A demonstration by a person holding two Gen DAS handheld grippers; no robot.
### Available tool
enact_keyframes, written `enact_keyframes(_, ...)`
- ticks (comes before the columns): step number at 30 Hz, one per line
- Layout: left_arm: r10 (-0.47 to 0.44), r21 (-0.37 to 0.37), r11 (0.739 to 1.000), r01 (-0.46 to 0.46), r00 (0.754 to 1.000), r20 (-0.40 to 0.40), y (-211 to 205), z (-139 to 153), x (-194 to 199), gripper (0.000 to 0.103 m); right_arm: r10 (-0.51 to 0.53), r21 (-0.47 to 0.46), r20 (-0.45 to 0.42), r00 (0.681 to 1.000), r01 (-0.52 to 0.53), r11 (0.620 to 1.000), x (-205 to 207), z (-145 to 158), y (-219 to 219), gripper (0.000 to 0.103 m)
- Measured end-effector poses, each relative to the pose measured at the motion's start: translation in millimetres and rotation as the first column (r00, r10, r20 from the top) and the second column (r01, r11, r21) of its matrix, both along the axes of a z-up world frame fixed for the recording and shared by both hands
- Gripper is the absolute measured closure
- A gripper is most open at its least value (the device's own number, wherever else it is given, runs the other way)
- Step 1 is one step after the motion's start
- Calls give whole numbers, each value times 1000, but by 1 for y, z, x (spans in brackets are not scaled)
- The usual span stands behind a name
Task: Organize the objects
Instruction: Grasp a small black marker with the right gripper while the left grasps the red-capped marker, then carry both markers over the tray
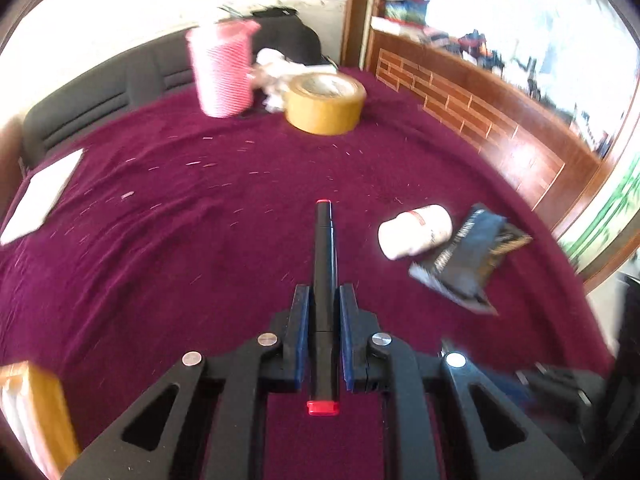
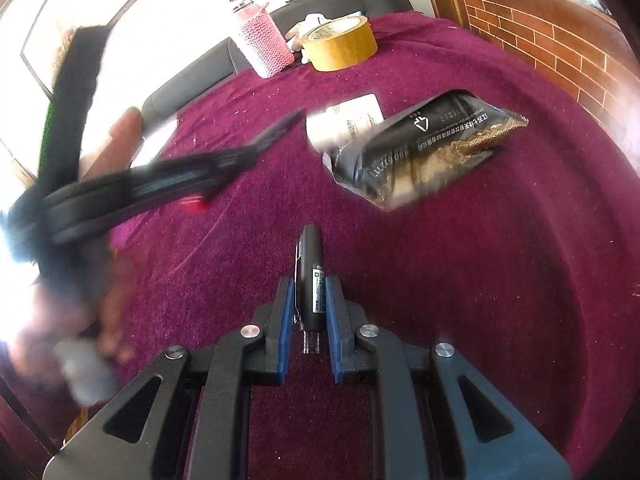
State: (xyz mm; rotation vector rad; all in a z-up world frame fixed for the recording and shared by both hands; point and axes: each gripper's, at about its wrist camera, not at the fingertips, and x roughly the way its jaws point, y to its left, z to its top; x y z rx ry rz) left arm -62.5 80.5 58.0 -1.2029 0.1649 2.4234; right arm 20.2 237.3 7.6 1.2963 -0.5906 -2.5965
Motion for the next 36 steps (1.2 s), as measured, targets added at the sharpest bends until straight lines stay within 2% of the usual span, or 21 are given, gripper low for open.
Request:
enact_keyframes(4, 68, 63, 996, -64, 996, -60, -60, 33, 53, 92, -1, -42, 3, 1000, 1, 999, -2, -2, 6, 91)
enact_keyframes(8, 165, 110, 982, -154, 980, -107, -124, 55, 108, 92, 8, -57, -18, 1000, -9, 998, 1, 1, 5, 91)
enact_keyframes(11, 255, 149, 960, -237, 960, -113, -176, 62, 146, 92, 38, -48, -31, 999, -40, 998, 6, 11, -9, 91)
enact_keyframes(14, 352, 143, 932, -334, 927, -132, -221, 61, 179, 92, 99, -78, -39, 994, -101, 992, 17, 29, -32, 90)
enact_keyframes(17, 440, 176, 891, -419, 892, -101, -265, 50, 203, 92, 187, -102, -70, 980, -193, 976, 36, 56, -68, 90)
enact_keyframes(22, 548, 185, 827, -531, 835, -54, -319, 22, 232, 92, 361, -152, -90, 928, -371, 916, 51, 86, -148, 90)
enact_keyframes(25, 582, 197, 800, -566, 813, -28, -343, 8, 245, 91, 451, -192, -67, 890, -455, 870, 57, 86, -195, 90)
enact_keyframes(28, 611, 194, 778, -597, 792, -14, -360, -5, 253, 91, 517, -189, -36, 855, -514, 837, 67, 77, -240, 90)
enact_keyframes(32, 630, 188, 761, -621, 777, 16, -375, -18, 256, 91, 571, -206, 11, 821, -557, 804, 76, 62, -283, 90)
enact_keyframes(34, 625, 178, 765, -619, 780, 27, -377, -25, 256, 91, 596, -216, 34, 802, -576, 788, 81, 56, -305, 90)
enact_keyframes(36, 621, 199, 762, -617, 782, 46, -381, -30, 257, 91, 617, -224, 51, 786, -593, 774, 86, 52, -320, 90)
